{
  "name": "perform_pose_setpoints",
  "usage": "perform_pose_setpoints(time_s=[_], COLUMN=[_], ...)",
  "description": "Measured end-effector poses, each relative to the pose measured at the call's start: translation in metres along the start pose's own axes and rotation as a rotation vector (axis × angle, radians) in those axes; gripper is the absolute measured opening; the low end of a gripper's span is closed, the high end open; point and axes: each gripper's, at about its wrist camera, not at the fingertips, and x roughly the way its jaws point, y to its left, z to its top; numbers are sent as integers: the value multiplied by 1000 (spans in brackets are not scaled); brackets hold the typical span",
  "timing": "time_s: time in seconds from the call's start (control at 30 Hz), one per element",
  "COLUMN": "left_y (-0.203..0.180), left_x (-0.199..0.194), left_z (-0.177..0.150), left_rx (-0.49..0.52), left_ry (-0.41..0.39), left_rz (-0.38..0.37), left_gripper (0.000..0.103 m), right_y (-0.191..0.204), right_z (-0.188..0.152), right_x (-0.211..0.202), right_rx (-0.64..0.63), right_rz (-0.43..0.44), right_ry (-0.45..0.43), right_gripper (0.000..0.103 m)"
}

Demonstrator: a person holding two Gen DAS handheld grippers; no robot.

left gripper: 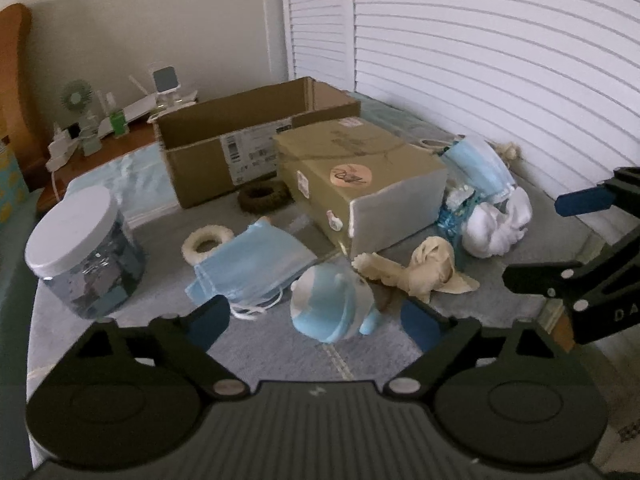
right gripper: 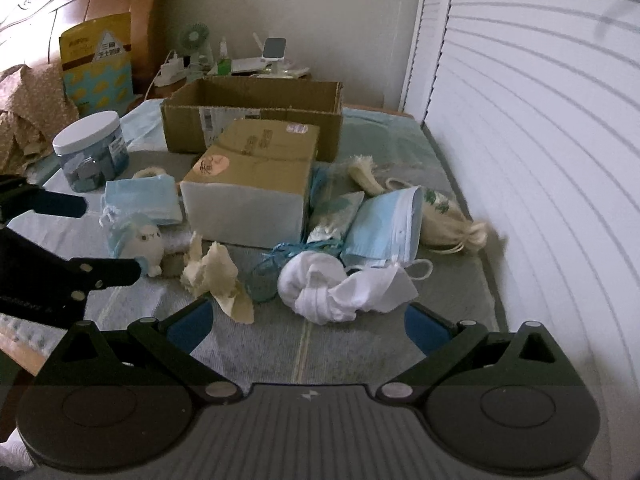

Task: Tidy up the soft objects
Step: 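Grasp the blue-and-white round plush with the left gripper while the right tool approaches the cream cloth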

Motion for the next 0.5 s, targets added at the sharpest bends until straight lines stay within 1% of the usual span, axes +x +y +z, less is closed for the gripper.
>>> perform_pose_setpoints(time_s=[0.03, 0.1, 0.27, 0.33, 0.47, 0.5], left_y=[0, 0, 2, 3, 3, 3], left_x=[2, 8, 18, 21, 25, 25], left_z=[0, 1, 1, 1, 3, 2], left_rx=[3, 2, -7, -14, -25, -29], left_ry=[3, 13, 33, 35, 36, 33], left_rz=[-5, -19, -32, -41, -72, -74], left_gripper=[86, 76, 72, 68, 53, 53], right_y=[-1, -2, 0, 2, 6, 7], right_z=[-1, -1, 0, 1, 3, 4], right_x=[1, 2, 3, 3, 2, 2], right_rx=[1, -1, -14, -25, -44, -48], right_rz=[5, 19, 54, 64, 83, 85], right_ry=[1, 2, -7, -15, -34, -39], right_gripper=[103, 103, 103, 103, 102, 102])
